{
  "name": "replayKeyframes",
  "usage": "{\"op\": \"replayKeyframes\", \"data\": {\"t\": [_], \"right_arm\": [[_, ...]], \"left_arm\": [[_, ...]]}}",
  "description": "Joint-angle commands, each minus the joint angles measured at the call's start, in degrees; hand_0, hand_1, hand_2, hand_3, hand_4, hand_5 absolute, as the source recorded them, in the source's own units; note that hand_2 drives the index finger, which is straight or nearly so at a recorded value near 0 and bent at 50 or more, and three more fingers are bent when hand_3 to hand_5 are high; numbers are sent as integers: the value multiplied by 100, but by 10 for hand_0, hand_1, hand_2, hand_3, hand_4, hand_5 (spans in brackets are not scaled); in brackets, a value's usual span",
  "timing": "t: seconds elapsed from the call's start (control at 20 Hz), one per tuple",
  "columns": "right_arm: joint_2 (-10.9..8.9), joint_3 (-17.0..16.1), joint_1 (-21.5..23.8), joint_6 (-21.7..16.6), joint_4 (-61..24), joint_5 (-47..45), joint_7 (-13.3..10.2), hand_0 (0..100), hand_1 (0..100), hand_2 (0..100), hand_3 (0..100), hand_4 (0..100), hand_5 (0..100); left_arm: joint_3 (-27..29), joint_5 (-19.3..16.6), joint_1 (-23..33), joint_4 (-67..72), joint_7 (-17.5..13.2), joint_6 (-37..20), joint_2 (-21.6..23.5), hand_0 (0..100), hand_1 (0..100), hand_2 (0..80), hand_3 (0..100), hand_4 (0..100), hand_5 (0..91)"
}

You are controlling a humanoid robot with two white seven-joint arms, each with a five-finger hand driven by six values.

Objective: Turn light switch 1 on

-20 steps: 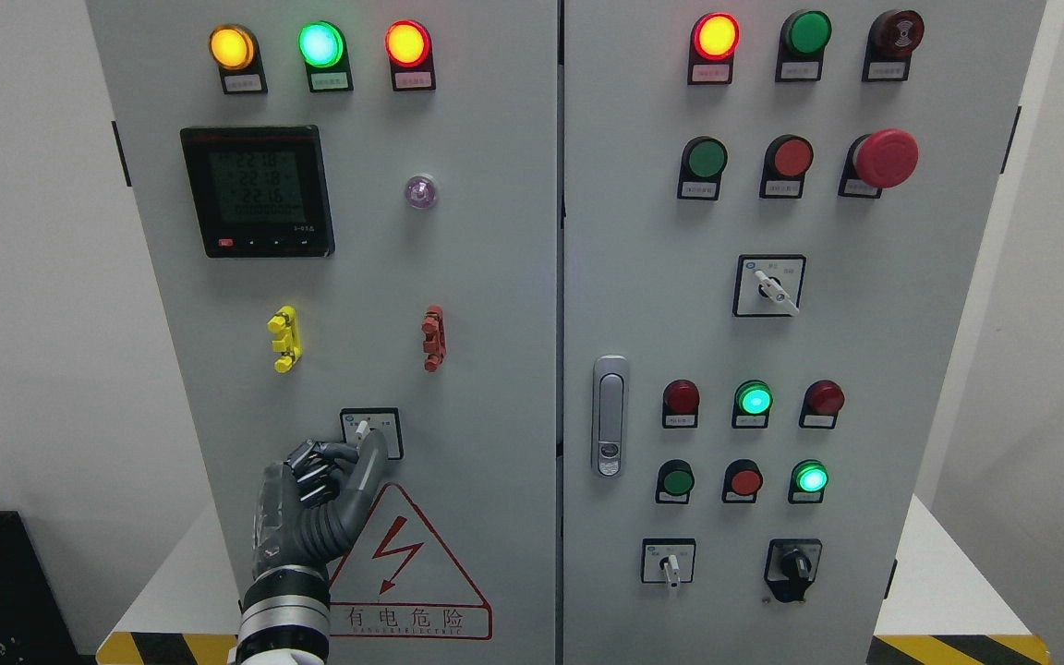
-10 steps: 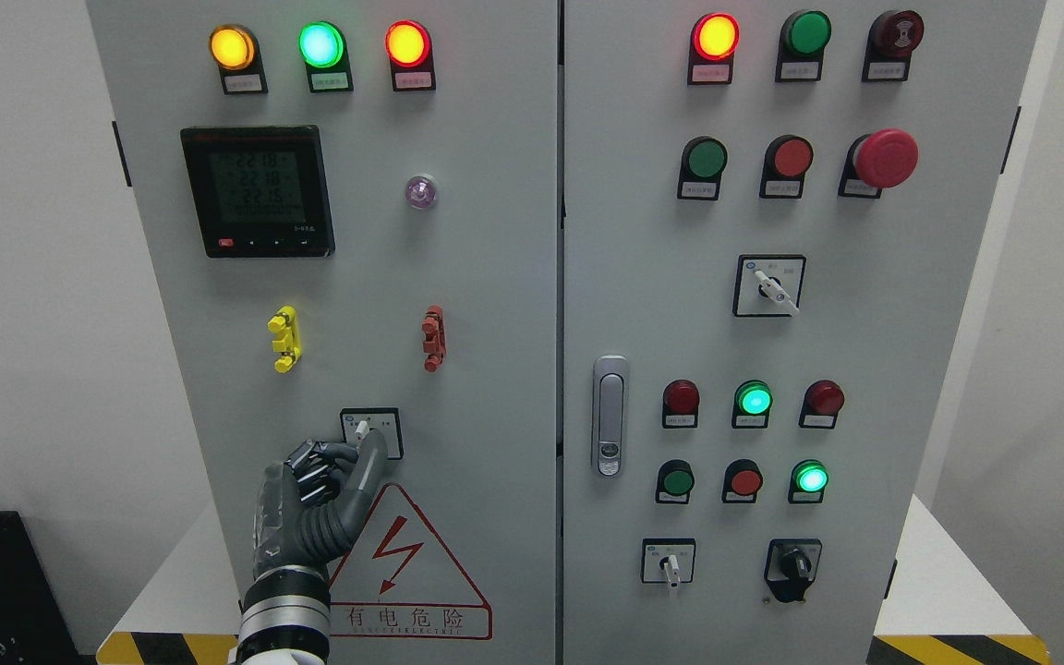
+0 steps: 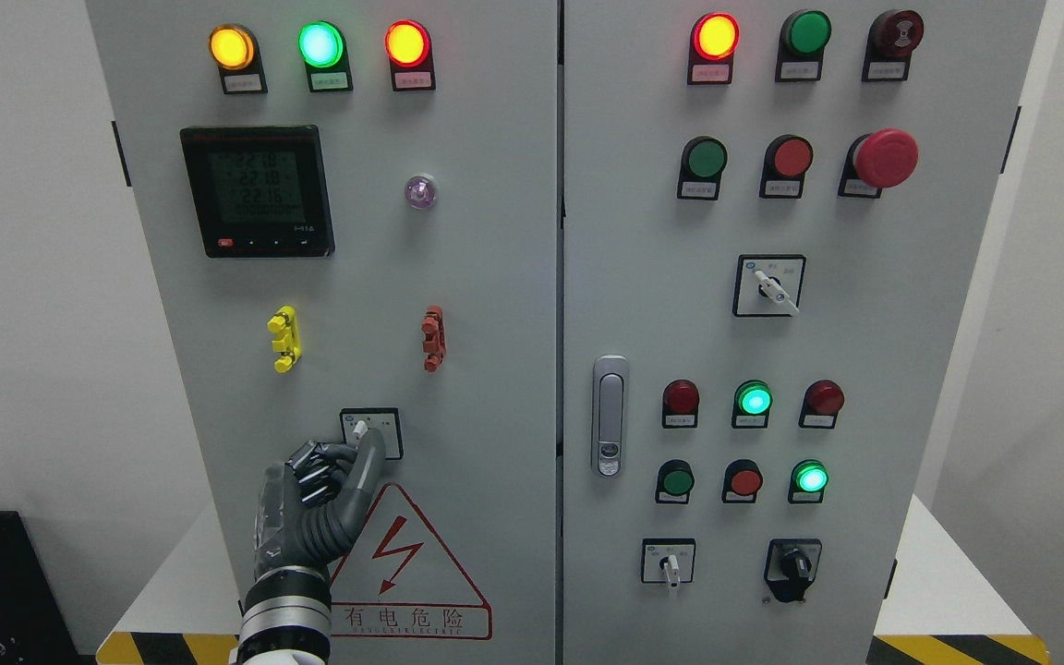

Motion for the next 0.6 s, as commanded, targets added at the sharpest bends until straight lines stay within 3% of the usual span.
{"op": "replayKeyframes", "data": {"t": [0.0, 0.55], "right_arm": [[0, 0, 0, 1, 0, -141, 4, 0, 0, 0, 0, 0, 0], [0, 0, 0, 1, 0, -141, 4, 0, 0, 0, 0, 0, 0]], "left_arm": [[-5, -18, -3, 0, -2, 3, 0, 532, 549, 592, 1000, 979, 883], [-5, -18, -3, 0, -11, 3, 0, 583, 534, 591, 1000, 981, 884]]}}
